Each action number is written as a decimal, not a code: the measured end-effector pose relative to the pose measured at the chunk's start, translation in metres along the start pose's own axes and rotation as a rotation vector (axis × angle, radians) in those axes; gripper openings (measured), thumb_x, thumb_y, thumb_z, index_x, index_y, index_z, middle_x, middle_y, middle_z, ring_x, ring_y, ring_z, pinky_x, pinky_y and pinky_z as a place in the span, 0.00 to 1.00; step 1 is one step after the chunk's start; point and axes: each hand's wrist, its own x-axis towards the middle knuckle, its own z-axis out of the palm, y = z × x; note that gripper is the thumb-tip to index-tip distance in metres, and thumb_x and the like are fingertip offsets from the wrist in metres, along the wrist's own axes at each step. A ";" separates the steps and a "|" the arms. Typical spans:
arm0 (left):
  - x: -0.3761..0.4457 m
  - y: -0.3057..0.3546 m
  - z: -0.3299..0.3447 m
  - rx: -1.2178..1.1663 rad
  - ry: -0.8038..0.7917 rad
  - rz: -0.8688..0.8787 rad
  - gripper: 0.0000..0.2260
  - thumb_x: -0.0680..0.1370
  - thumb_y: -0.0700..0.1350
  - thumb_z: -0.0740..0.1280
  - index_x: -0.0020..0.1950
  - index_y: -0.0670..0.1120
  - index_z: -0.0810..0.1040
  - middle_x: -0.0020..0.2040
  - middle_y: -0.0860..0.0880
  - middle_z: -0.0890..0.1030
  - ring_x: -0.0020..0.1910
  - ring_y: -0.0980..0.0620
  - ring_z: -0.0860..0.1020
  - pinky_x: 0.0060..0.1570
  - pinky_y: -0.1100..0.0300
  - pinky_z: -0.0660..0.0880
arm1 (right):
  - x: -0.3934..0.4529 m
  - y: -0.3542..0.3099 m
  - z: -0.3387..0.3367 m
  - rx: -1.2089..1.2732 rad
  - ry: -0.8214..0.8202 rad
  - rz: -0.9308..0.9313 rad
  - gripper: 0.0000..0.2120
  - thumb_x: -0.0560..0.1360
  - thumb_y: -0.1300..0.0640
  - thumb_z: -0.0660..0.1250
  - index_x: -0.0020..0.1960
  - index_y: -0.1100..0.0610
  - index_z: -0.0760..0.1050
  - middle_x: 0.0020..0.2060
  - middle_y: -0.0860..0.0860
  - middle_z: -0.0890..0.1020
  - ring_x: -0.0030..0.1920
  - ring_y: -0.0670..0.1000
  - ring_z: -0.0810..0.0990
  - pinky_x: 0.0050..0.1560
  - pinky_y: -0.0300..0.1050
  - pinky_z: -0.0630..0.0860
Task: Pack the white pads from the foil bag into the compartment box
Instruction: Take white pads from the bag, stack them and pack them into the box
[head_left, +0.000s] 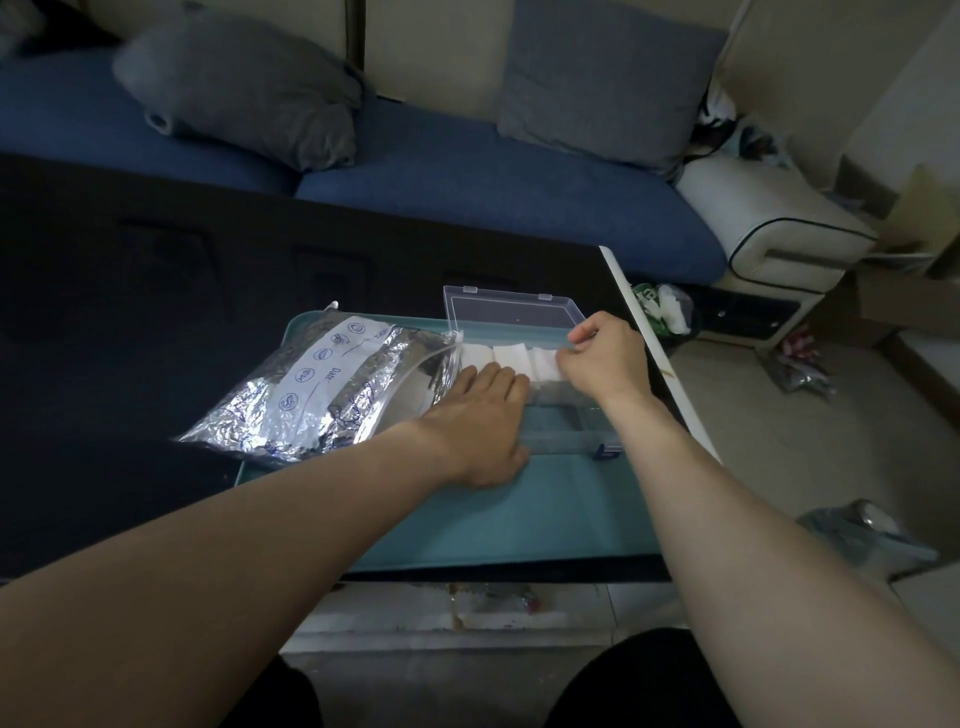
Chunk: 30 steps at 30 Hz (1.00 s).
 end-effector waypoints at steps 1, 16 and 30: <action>0.000 0.000 0.000 -0.002 0.004 -0.001 0.31 0.78 0.56 0.61 0.74 0.40 0.58 0.72 0.41 0.63 0.73 0.42 0.60 0.75 0.47 0.53 | 0.001 0.000 -0.003 0.019 -0.039 -0.009 0.07 0.74 0.63 0.71 0.47 0.52 0.79 0.47 0.50 0.83 0.48 0.48 0.80 0.42 0.36 0.72; -0.028 -0.005 -0.070 -0.226 0.451 0.001 0.12 0.78 0.49 0.66 0.56 0.43 0.79 0.53 0.44 0.79 0.56 0.44 0.76 0.56 0.52 0.72 | -0.011 -0.014 -0.022 -0.006 -0.224 -0.170 0.19 0.79 0.69 0.59 0.60 0.55 0.82 0.60 0.49 0.82 0.57 0.44 0.77 0.59 0.35 0.70; -0.053 -0.079 -0.071 -0.101 0.114 -0.577 0.07 0.77 0.45 0.63 0.49 0.43 0.78 0.48 0.41 0.80 0.44 0.40 0.78 0.41 0.55 0.71 | -0.095 -0.086 0.020 0.073 -0.641 -0.456 0.10 0.74 0.66 0.68 0.50 0.54 0.81 0.50 0.49 0.84 0.50 0.48 0.83 0.52 0.40 0.78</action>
